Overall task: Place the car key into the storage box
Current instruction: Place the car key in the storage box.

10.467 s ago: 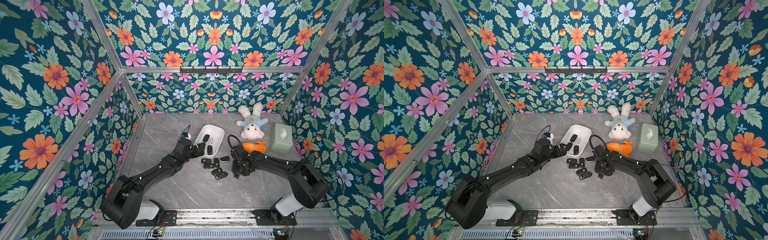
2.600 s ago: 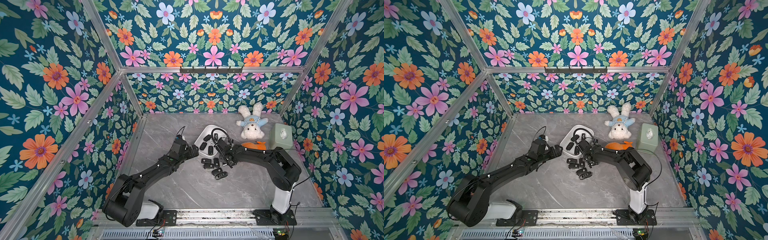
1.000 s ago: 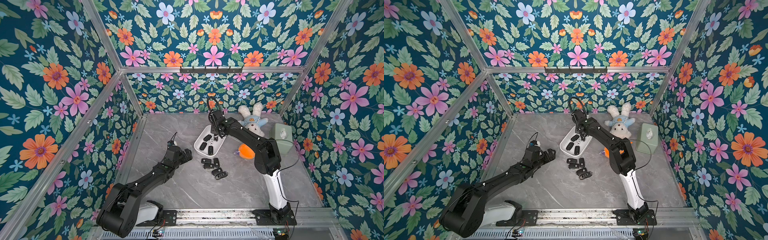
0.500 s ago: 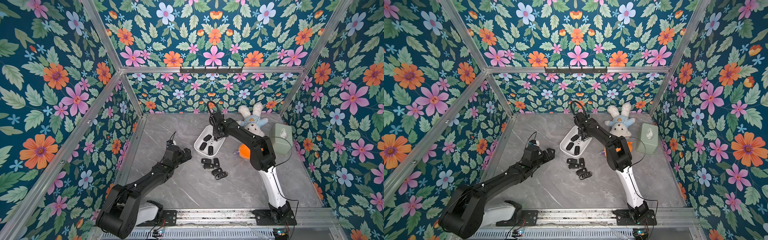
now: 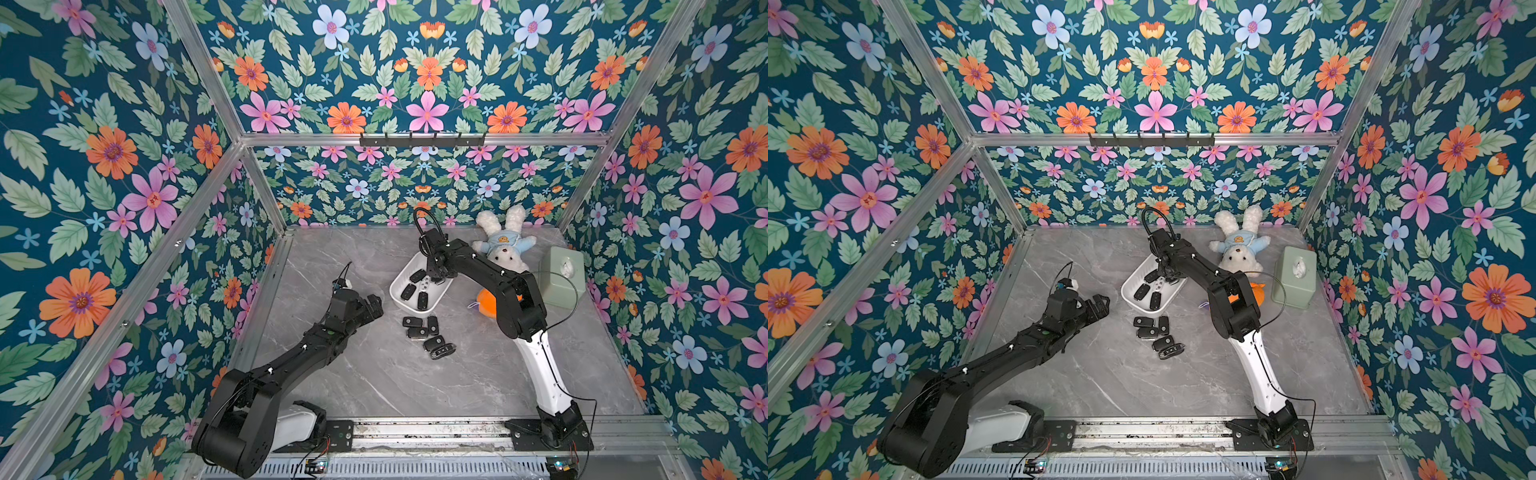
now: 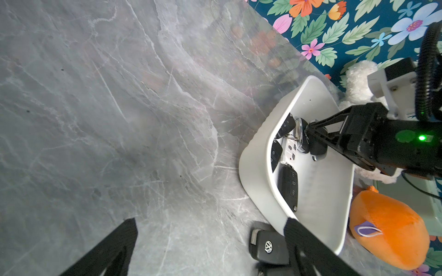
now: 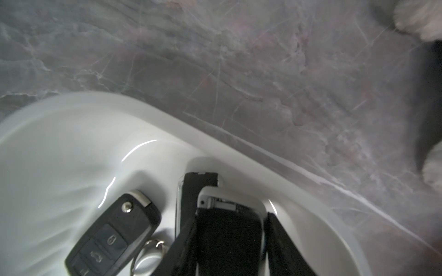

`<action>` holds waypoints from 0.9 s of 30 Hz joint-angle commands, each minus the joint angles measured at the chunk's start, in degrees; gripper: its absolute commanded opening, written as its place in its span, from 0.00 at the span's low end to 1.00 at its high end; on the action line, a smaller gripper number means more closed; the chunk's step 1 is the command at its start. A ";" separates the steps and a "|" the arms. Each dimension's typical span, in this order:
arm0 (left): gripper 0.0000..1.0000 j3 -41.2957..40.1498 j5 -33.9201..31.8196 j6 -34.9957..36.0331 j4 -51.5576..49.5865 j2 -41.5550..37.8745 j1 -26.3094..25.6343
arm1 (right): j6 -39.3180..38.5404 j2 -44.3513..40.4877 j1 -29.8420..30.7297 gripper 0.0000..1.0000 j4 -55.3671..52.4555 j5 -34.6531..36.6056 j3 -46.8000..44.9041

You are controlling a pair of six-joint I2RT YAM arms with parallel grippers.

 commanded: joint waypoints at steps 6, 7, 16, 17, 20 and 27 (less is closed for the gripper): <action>0.99 0.24 -0.34 0.50 -0.35 -0.31 0.09 | 0.68 0.84 0.02 0.40 -0.15 -0.81 0.23; 0.99 0.19 -0.36 0.48 -0.35 -0.31 0.10 | 0.77 0.87 0.06 0.40 0.29 -1.76 0.22; 1.00 -0.13 -0.57 0.44 -0.51 -0.71 0.19 | 1.56 -0.02 -0.07 0.40 1.30 -3.63 1.54; 0.99 -0.18 -0.55 0.44 -0.58 -0.75 0.19 | 1.34 -0.27 -0.12 0.40 1.23 -3.32 1.62; 0.99 -0.18 -0.54 0.36 -0.59 -0.84 0.19 | 0.71 -1.12 -0.07 0.40 0.63 -1.33 1.63; 0.99 -0.20 -0.44 0.38 -0.58 -1.06 0.19 | -2.28 -1.74 -0.12 0.40 -0.14 3.22 0.34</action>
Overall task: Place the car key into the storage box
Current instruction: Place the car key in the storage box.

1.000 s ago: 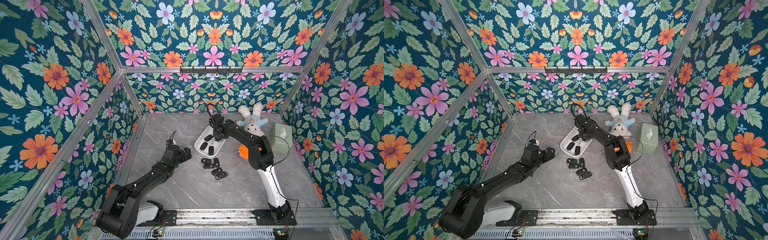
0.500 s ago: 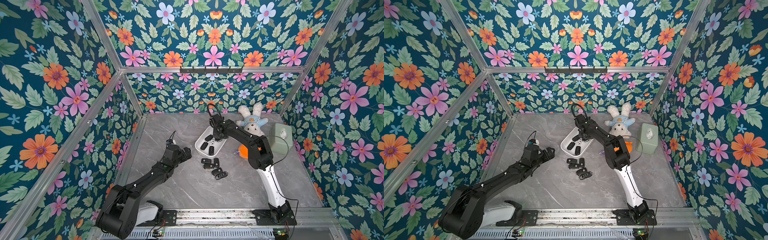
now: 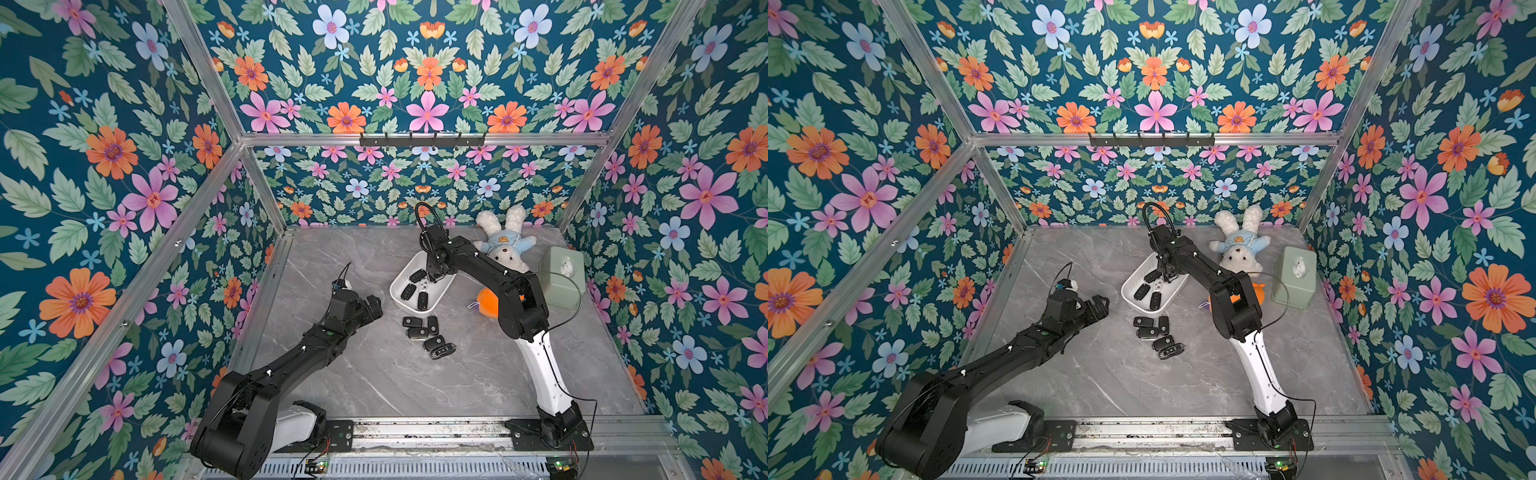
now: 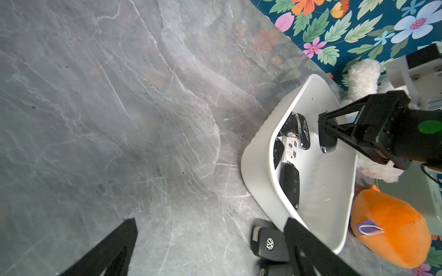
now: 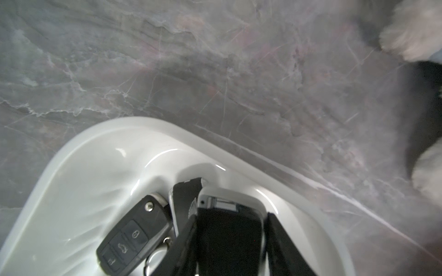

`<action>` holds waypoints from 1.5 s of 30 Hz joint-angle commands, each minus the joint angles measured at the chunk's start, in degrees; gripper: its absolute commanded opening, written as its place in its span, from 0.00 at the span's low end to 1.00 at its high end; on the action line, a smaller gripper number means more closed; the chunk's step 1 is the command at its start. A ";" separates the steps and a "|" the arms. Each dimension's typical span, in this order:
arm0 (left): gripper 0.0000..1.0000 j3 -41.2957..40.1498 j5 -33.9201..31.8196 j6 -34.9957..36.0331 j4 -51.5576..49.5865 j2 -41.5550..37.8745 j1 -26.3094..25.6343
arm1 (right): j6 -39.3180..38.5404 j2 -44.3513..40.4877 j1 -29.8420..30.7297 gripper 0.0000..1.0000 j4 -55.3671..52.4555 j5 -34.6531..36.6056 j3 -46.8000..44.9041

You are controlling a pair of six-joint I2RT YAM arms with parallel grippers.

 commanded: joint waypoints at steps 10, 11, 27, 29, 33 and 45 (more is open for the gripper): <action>0.99 0.15 -0.47 0.14 0.24 -0.52 0.13 | -4.30 -0.68 0.09 0.40 4.65 2.31 -5.46; 0.99 0.12 -0.46 0.06 0.24 -0.52 0.13 | -4.31 -0.57 0.14 0.40 4.71 2.35 -5.54; 0.99 1.34 0.29 0.38 -0.46 0.38 0.12 | -3.29 -1.92 0.05 0.55 4.53 1.12 -4.19; 0.99 1.85 0.61 0.59 -0.80 0.54 0.13 | -3.24 -2.55 0.08 0.55 4.29 1.03 -3.28; 0.99 3.21 1.71 1.65 -1.84 1.06 0.13 | -3.15 -5.02 0.08 0.56 4.44 -0.13 -2.58; 0.97 4.07 7.24 4.92 -6.11 -0.14 -0.53 | -0.19 -24.83 0.06 0.79 20.94 -8.40 -25.76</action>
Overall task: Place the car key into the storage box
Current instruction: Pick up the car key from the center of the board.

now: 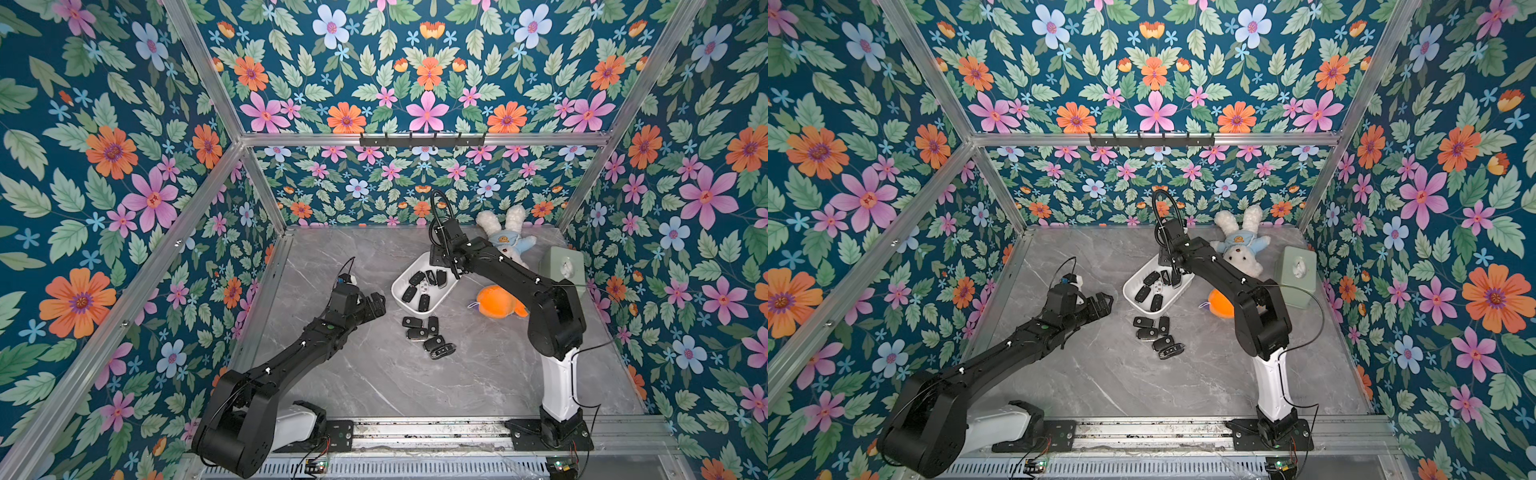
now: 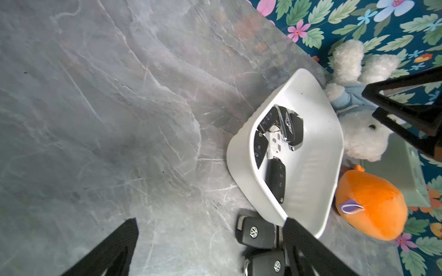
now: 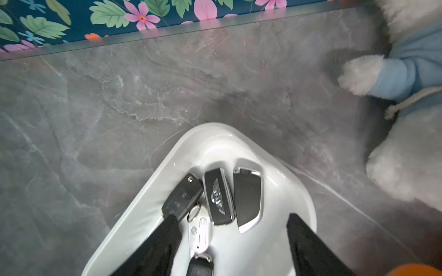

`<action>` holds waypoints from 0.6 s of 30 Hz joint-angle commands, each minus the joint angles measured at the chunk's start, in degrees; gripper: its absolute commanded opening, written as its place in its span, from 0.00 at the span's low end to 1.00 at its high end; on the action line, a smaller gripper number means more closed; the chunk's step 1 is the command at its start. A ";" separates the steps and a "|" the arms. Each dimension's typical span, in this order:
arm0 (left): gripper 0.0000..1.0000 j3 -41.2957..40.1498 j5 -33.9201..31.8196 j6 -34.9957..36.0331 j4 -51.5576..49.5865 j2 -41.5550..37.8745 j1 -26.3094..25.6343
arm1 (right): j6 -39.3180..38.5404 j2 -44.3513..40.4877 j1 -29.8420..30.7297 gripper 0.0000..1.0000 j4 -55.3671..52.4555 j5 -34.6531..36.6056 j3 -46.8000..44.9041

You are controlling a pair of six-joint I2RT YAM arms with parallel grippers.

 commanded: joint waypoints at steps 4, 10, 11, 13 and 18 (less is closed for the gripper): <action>0.97 0.23 1.83 3.32 -5.60 -1.93 -2.57 | 3.20 -10.99 0.01 0.93 13.63 -5.88 -14.67; 0.97 1.73 -2.43 6.87 -10.79 -1.42 -10.48 | 5.83 -20.42 0.01 0.99 19.32 -8.14 -27.21; 0.97 2.38 -3.48 7.72 -11.64 -0.88 -11.95 | 6.36 -22.56 0.04 0.99 20.16 -8.21 -29.13; 0.97 3.71 -5.87 9.79 -13.41 0.67 -15.33 | 7.27 -25.63 -0.05 0.99 21.58 -8.62 -33.30; 0.97 7.80 -7.22 12.80 -16.00 5.21 -19.05 | 10.00 -32.73 -0.05 0.99 24.42 -10.25 -42.58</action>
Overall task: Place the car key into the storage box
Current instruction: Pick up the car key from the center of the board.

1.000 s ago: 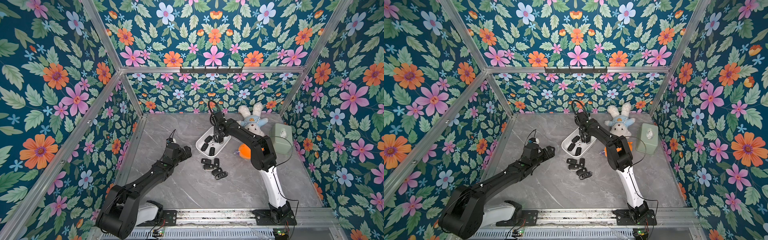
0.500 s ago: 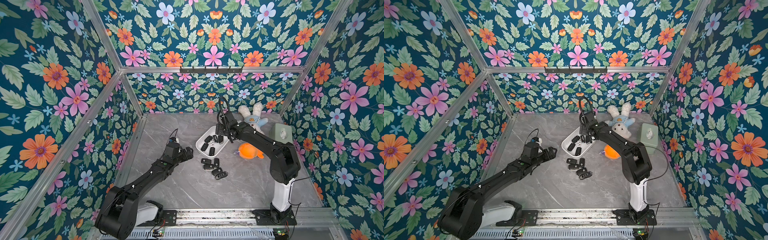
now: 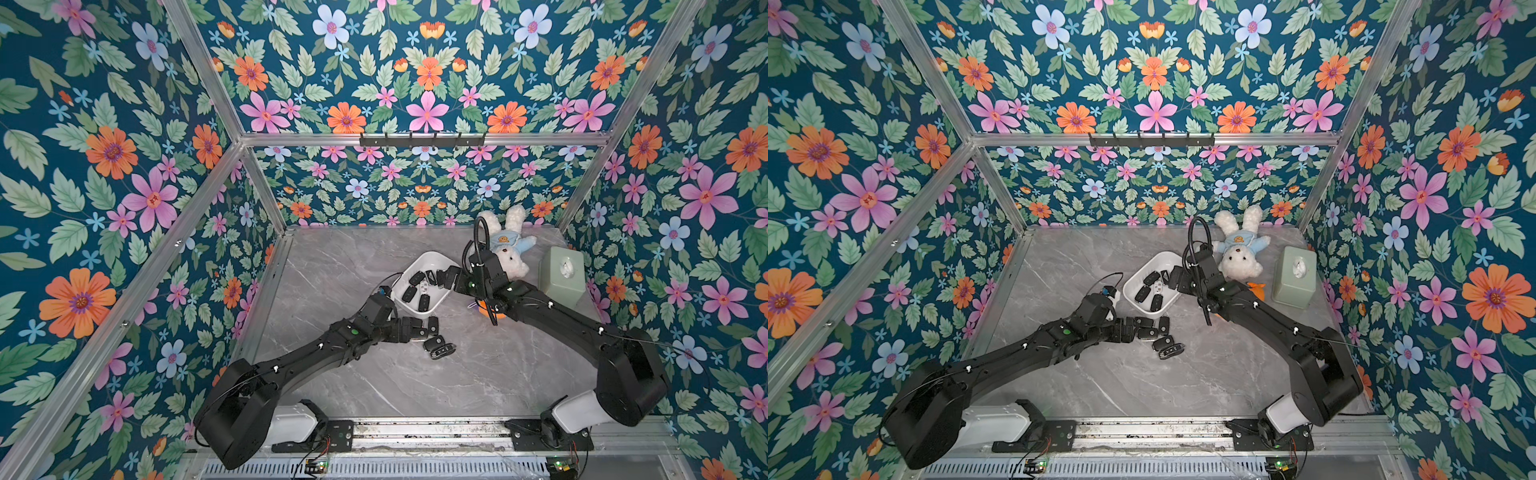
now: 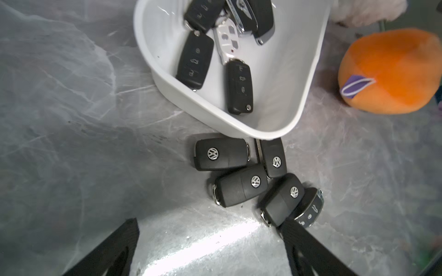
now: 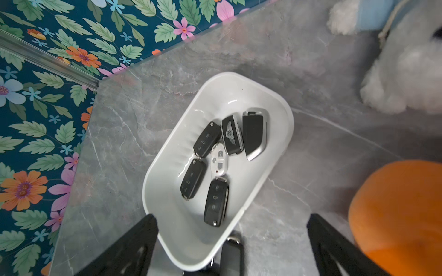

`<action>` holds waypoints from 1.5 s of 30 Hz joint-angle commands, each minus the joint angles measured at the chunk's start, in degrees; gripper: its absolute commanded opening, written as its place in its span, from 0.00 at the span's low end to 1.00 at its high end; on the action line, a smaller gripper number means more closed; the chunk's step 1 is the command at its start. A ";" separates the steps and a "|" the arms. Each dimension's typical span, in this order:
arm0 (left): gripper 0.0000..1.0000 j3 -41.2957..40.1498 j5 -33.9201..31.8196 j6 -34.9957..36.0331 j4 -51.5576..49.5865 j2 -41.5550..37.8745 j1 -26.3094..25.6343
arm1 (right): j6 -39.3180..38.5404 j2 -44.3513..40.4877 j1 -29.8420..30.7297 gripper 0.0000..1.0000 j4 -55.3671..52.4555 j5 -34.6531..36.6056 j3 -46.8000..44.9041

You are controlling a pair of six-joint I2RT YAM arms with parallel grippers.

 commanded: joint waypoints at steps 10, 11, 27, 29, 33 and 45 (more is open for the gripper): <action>0.97 7.83 0.87 9.18 -2.12 10.87 -2.86 | 9.08 -16.76 -0.01 0.99 8.05 -5.40 -20.46; 0.97 8.20 1.42 9.43 -1.99 11.68 -2.98 | 9.10 -17.77 0.01 0.99 8.00 -5.35 -21.48; 0.97 13.15 5.64 10.89 0.52 21.75 -5.23 | 8.57 -22.50 -2.53 0.99 4.54 -3.22 -22.91; 0.97 13.42 6.25 10.88 0.91 22.41 -5.22 | 8.58 -22.30 -2.54 0.99 4.65 -3.32 -22.67; 0.97 13.91 7.74 10.80 1.25 23.25 -5.57 | 8.84 -21.80 -2.58 0.99 4.91 -3.48 -22.52; 0.97 11.17 9.66 8.96 0.19 22.09 -6.32 | 9.32 -20.06 -2.63 0.99 5.79 -3.80 -21.83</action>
